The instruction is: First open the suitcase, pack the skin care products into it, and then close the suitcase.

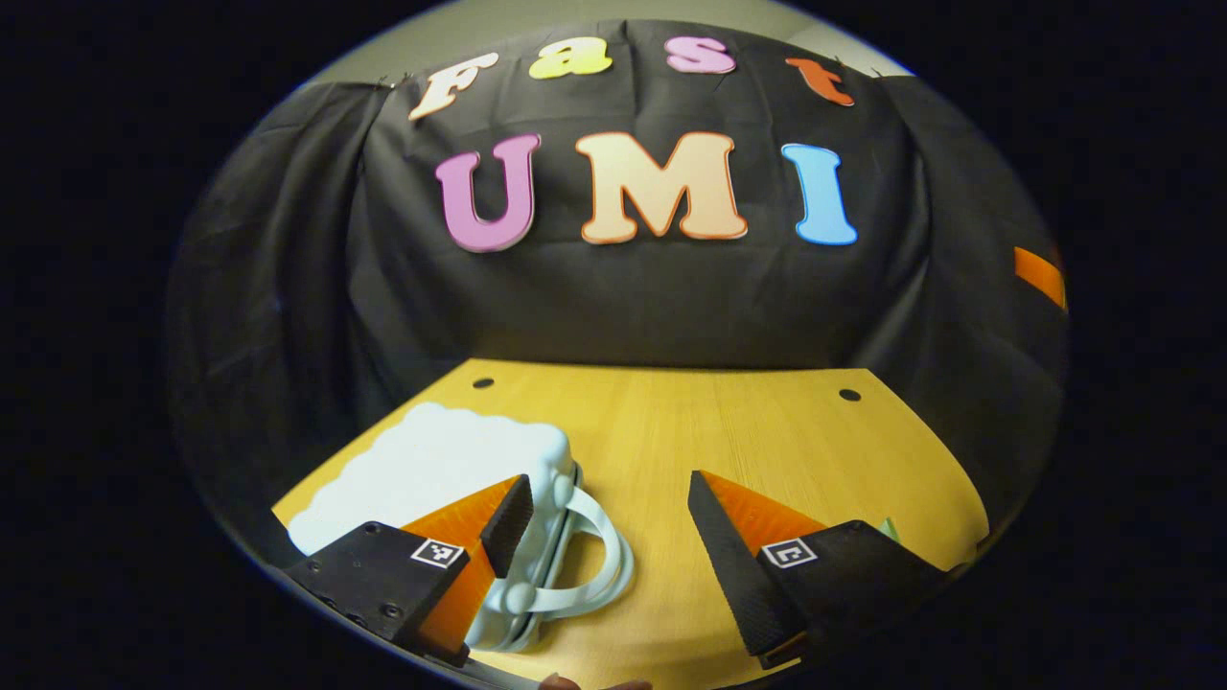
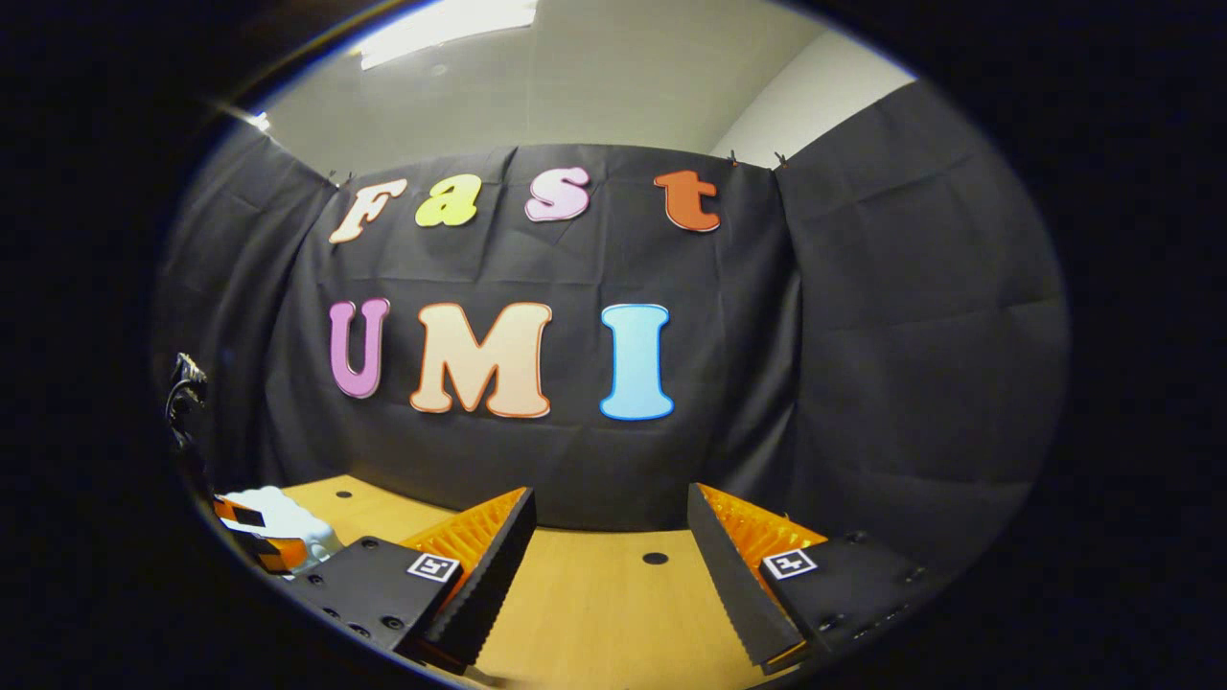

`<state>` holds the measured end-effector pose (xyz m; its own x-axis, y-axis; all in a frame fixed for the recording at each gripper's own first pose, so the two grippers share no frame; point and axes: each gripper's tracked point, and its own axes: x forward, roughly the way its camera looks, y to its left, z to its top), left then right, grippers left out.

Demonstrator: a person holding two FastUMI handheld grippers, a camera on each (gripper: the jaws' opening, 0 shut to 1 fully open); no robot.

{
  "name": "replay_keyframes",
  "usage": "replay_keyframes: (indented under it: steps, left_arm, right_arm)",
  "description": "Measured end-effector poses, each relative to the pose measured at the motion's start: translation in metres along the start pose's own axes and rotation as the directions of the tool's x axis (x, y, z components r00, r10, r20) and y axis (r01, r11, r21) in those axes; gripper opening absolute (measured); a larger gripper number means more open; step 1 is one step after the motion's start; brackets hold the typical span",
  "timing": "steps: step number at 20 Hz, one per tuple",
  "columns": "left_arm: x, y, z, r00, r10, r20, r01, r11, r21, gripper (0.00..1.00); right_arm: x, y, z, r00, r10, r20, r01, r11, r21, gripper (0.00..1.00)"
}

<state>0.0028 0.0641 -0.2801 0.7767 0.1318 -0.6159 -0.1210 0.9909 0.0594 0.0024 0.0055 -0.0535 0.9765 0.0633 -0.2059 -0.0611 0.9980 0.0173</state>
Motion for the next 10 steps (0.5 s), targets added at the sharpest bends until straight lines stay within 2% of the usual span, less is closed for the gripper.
replay_keyframes:
  steps: [4, 7, 10]
  left_arm:
    - [0.03, -0.003, -0.041, 0.98, -0.054, -0.191, 0.047, 0.998, -0.042, 0.97]
    - [0.044, -0.003, -0.066, 0.95, -0.071, -0.306, 0.062, 0.997, -0.038, 0.96]
    - [0.059, -0.004, -0.089, 0.906, -0.083, -0.415, 0.058, 0.996, -0.072, 0.87]
  right_arm:
    - [-0.003, -0.003, -0.004, 0.999, -0.045, -0.024, 0.045, 0.999, 0.005, 0.98]
    - [-0.004, -0.008, -0.004, 0.997, -0.07, -0.024, 0.07, 0.998, -0.005, 0.98]
    - [-0.007, -0.02, -0.006, 0.994, -0.106, -0.032, 0.105, 0.994, -0.032, 0.99]
